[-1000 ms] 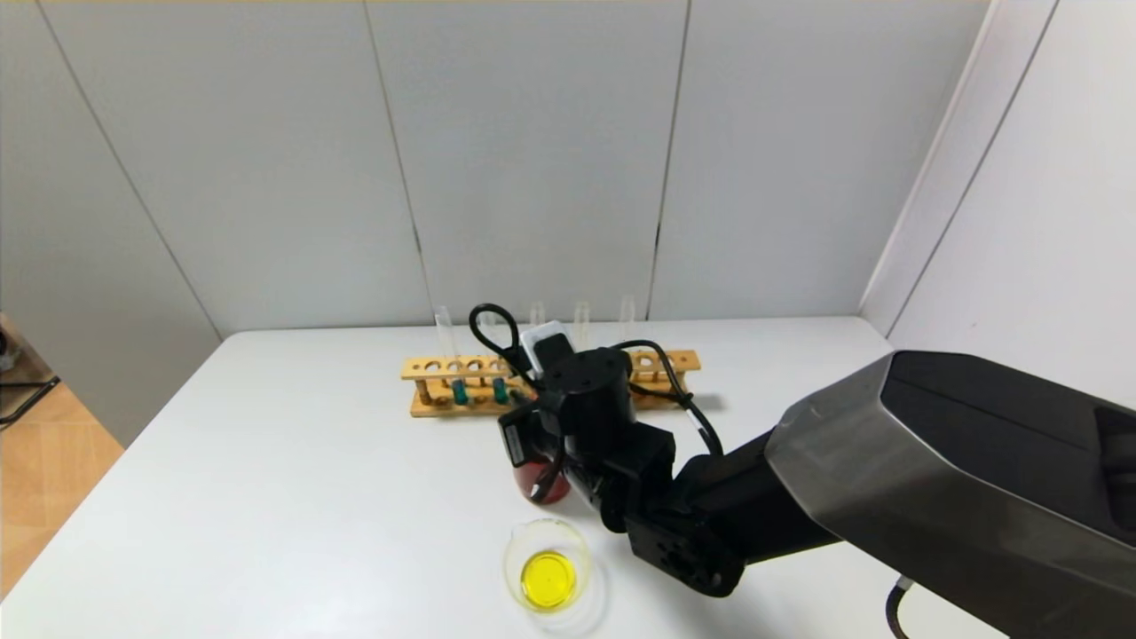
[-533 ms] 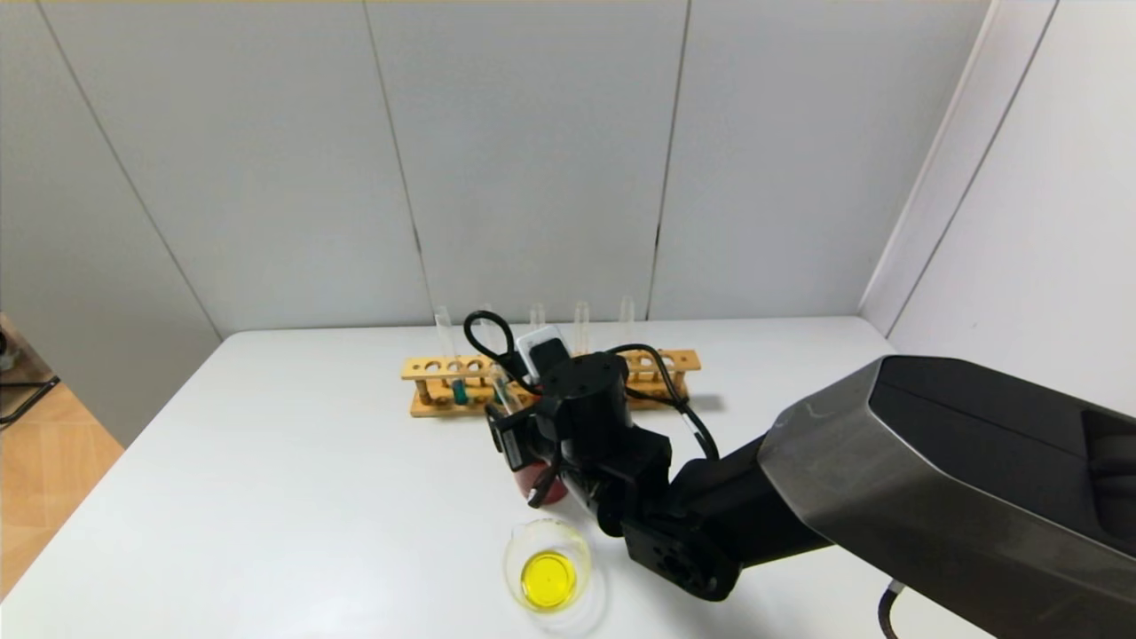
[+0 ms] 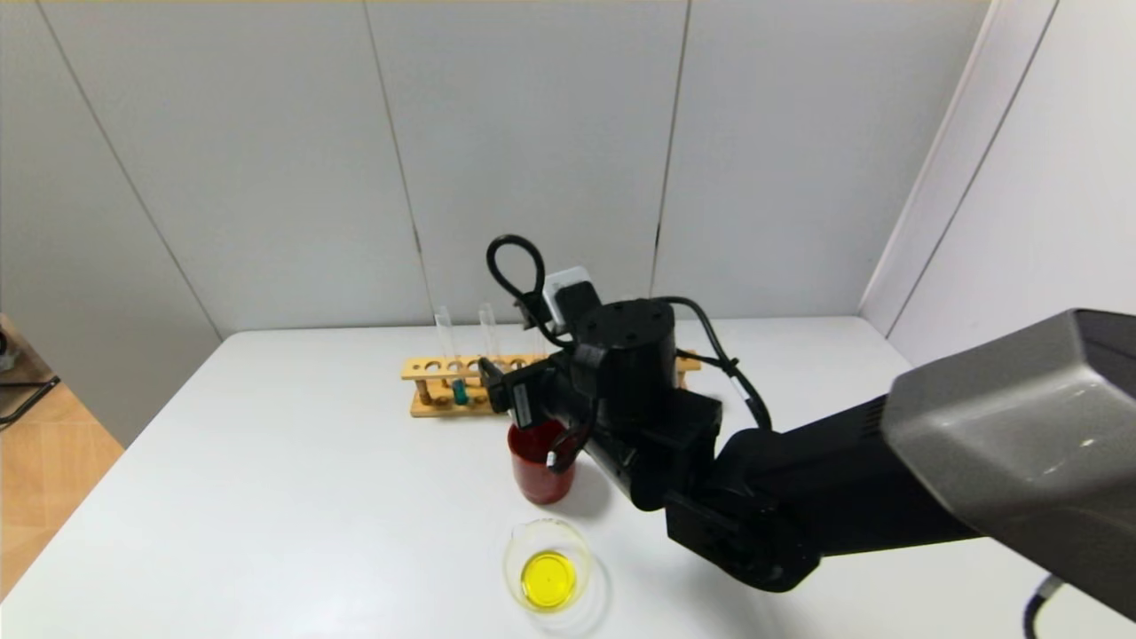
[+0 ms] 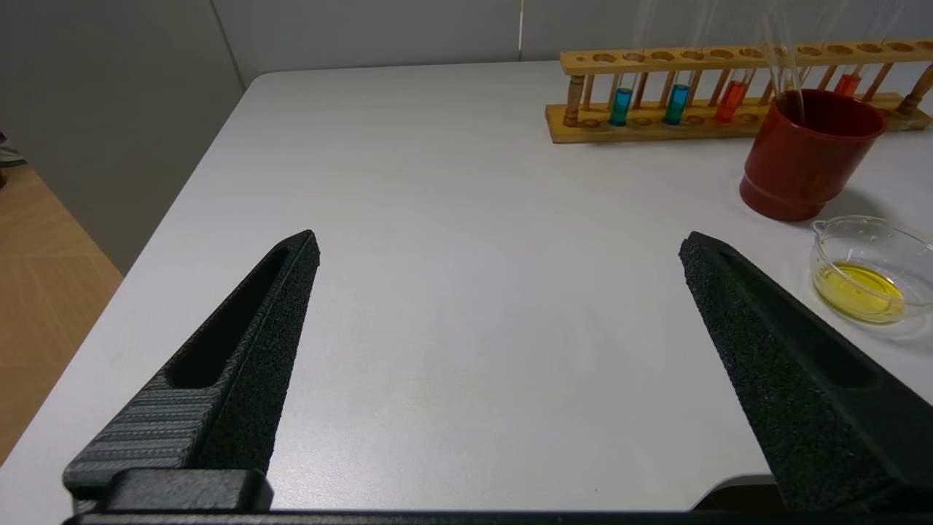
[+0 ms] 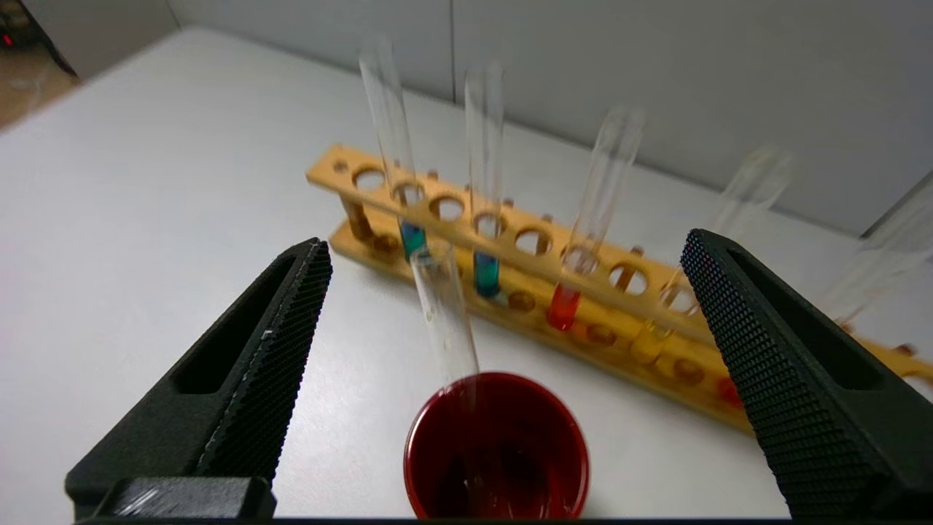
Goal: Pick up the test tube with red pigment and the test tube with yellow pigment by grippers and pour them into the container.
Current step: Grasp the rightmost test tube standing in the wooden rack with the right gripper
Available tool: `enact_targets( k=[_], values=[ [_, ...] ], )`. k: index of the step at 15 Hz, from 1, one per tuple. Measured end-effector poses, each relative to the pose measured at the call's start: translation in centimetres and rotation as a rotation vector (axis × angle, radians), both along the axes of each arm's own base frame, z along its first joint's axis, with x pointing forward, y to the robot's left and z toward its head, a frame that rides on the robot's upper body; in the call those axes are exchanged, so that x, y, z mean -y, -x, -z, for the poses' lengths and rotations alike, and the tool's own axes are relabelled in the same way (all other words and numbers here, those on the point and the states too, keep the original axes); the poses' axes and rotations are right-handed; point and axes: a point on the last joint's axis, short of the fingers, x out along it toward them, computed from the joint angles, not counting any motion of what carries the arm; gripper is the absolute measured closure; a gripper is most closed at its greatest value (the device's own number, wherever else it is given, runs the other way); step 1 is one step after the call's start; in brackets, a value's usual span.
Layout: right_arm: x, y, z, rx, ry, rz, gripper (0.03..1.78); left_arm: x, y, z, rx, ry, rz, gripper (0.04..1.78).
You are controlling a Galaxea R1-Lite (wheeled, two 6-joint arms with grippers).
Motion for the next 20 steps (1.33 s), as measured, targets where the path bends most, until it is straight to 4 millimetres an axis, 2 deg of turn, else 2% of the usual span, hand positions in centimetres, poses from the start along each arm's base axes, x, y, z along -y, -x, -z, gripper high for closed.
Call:
enact_targets(
  k=[2, 4, 6, 10, 15, 18, 20],
  values=[
    [1.6, 1.2, -2.2, 0.024, -0.024, 0.021, 0.06, 0.0, 0.0, 0.0, 0.0, 0.0, 0.0, 0.07],
    [3.7, 2.7, -3.3, 0.028, -0.023, 0.066, 0.06, 0.0, 0.0, 0.0, 0.0, 0.0, 0.0, 0.07],
    [5.8, 4.0, -3.4, 0.02, -0.02, 0.123, 0.06, 0.0, 0.0, 0.0, 0.0, 0.0, 0.0, 0.07],
    [9.5, 5.9, -1.7, 0.024, -0.049, 0.176, 0.06, 0.0, 0.0, 0.0, 0.0, 0.0, 0.0, 0.07],
    [12.5, 4.0, 0.6, 0.026, -0.141, 0.291, 0.06, 0.0, 0.0, 0.0, 0.0, 0.0, 0.0, 0.07],
    [13.3, 1.1, -0.3, 0.055, -0.16, 0.34, 0.06, 0.0, 0.0, 0.0, 0.0, 0.0, 0.0, 0.07],
    [13.2, -0.3, -0.1, 0.05, -0.153, 0.353, 0.06, 0.0, 0.0, 0.0, 0.0, 0.0, 0.0, 0.07]
  ],
)
